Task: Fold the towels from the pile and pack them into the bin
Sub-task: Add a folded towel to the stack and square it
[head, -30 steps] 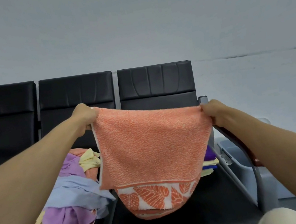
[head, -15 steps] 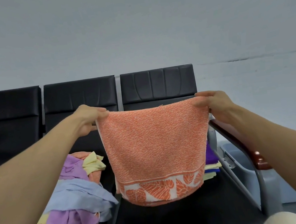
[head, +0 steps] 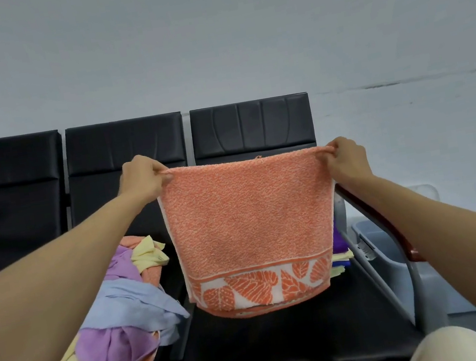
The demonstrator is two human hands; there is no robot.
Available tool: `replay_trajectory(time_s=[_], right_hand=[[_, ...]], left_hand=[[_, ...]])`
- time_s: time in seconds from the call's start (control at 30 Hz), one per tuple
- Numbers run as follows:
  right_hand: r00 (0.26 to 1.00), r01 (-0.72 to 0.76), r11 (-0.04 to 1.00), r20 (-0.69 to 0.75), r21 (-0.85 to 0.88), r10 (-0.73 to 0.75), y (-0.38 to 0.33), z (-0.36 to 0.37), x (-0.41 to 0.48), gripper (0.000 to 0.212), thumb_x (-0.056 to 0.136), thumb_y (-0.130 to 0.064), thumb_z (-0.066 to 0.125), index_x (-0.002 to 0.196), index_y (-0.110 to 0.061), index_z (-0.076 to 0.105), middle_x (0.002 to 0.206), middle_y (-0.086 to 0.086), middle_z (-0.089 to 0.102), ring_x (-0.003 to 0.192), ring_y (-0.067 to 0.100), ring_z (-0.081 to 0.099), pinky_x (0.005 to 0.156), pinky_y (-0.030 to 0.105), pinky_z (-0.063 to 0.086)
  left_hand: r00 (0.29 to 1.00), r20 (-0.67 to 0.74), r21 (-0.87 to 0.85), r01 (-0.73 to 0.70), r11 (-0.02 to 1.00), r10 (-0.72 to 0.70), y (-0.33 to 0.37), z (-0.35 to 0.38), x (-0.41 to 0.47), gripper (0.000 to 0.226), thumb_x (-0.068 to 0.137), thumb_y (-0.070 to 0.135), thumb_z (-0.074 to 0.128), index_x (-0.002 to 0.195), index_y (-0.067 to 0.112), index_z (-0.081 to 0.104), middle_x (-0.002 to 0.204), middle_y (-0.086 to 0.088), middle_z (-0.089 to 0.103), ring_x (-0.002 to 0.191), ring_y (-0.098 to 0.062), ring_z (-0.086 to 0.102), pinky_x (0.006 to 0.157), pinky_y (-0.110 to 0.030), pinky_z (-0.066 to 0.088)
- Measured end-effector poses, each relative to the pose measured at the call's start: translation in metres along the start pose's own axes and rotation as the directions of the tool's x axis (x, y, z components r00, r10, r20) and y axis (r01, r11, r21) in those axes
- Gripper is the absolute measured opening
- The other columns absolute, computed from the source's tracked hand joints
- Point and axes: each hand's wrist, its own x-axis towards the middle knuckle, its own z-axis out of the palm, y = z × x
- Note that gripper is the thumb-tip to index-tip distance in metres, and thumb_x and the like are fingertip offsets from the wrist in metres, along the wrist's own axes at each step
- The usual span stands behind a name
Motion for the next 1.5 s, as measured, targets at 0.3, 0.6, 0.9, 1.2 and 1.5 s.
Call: replay_trajectory(time_s=[0.3,0.6,0.9,1.2,1.5], right_hand=[[0.998,-0.031,0.99,-0.042,0.136,0.037,-0.022,-0.029,-0.003,0.022,0.087,-0.027,0.07,0.076,-0.01,0.063,0.073,0.004,0.059,0.073,0.019,0.053,0.065,0.024,0.043],[0.992,-0.123,0.992,0.031,0.033,0.122,-0.006,-0.021,0.01,0.044,0.091,-0.04,0.063,0.064,-0.005,0.062,0.082,0.014,0.066,0.069,0.024,0.056,0.069,0.038,0.047],[0.953,-0.242,0.969,0.203,0.059,0.225,0.086,0.057,-0.005,0.019,0.083,-0.03,0.075,0.081,-0.011,0.073,0.067,0.006,0.066,0.055,0.016,0.064,0.057,0.031,0.058],[0.856,-0.416,0.889,0.413,0.194,0.31,0.146,0.103,-0.066,0.029,0.088,-0.032,0.069,0.079,-0.005,0.072,0.068,0.013,0.072,0.062,0.018,0.072,0.065,0.029,0.061],[0.811,-0.337,0.937,0.479,-0.089,0.337,0.158,0.084,-0.111,0.011,0.08,-0.005,0.075,0.091,-0.004,0.073,0.085,0.011,0.071,0.075,0.019,0.068,0.07,0.028,0.061]], left_hand=[[0.979,0.153,0.144,-0.154,0.978,0.132,0.014,-0.025,-0.007,0.017,0.097,0.01,0.055,0.095,-0.002,0.067,0.093,-0.015,0.069,0.076,-0.025,0.066,0.073,-0.037,0.055],[0.939,0.336,0.173,-0.136,0.975,0.071,0.006,-0.023,0.012,0.022,0.101,0.017,0.048,0.092,0.006,0.065,0.069,-0.006,0.063,0.049,-0.019,0.055,0.052,-0.027,0.042],[0.911,0.327,-0.188,0.323,0.927,-0.251,-0.063,0.121,0.004,0.014,0.096,0.011,0.058,0.088,0.007,0.069,0.084,-0.014,0.065,0.047,-0.018,0.068,0.04,-0.024,0.053],[0.926,0.36,-0.171,0.186,0.967,-0.114,-0.123,0.165,-0.065,0.014,0.097,0.013,0.055,0.095,0.006,0.067,0.084,-0.008,0.07,0.078,-0.02,0.07,0.076,-0.034,0.057],[0.809,0.586,-0.066,-0.006,0.998,0.044,-0.14,0.139,-0.134,0.01,0.09,0.025,0.066,0.094,0.017,0.071,0.084,0.008,0.067,0.081,-0.007,0.064,0.07,-0.019,0.045]])
